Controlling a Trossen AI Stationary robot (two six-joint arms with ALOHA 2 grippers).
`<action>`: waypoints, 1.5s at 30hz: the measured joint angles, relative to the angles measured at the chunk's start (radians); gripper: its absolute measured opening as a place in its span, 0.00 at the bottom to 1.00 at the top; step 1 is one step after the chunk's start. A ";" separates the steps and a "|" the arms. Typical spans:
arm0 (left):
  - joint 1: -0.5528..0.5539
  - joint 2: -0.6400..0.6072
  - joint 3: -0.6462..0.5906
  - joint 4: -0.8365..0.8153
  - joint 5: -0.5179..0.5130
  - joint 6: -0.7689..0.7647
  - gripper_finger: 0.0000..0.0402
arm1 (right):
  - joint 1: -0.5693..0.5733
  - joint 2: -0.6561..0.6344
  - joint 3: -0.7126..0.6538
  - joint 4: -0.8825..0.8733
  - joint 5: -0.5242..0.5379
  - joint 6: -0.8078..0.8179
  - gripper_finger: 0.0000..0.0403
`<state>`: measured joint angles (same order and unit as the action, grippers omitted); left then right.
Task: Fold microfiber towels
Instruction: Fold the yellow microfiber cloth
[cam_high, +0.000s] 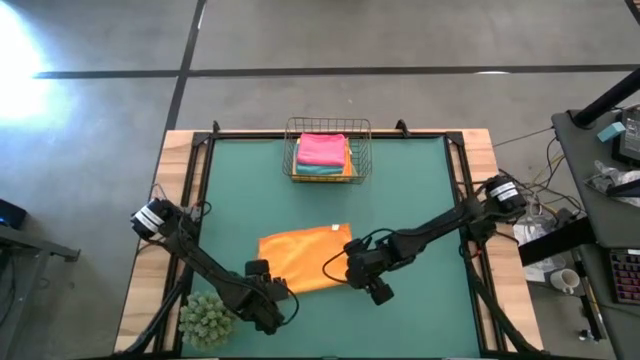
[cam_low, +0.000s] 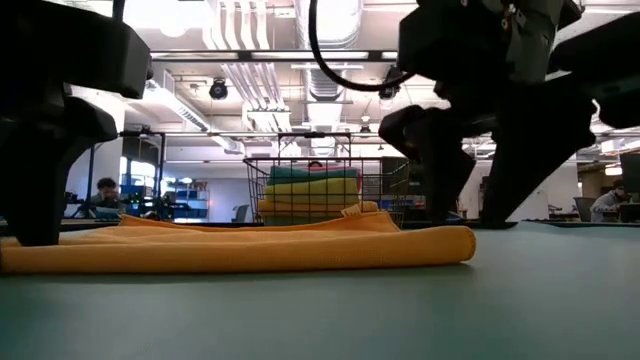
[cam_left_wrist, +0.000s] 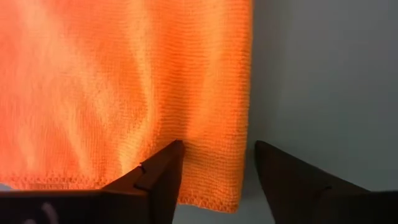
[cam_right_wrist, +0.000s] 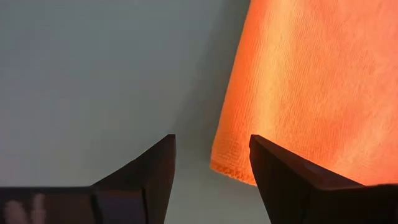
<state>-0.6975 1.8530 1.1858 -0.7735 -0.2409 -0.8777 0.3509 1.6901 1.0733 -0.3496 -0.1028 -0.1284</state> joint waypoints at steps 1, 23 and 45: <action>0.000 0.000 -0.001 -0.004 0.000 -0.005 0.44 | 0.000 0.005 0.000 0.005 0.002 0.005 0.48; 0.000 0.000 0.002 0.016 0.008 0.002 0.00 | -0.026 0.109 0.002 0.099 0.033 0.051 0.39; 0.017 -0.169 0.102 -0.120 0.042 0.125 0.00 | -0.011 0.001 0.270 -0.294 0.115 0.189 0.02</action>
<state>-0.6803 1.6840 1.2879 -0.8937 -0.1988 -0.7528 0.3398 1.6909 1.3434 -0.6439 0.0126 0.0608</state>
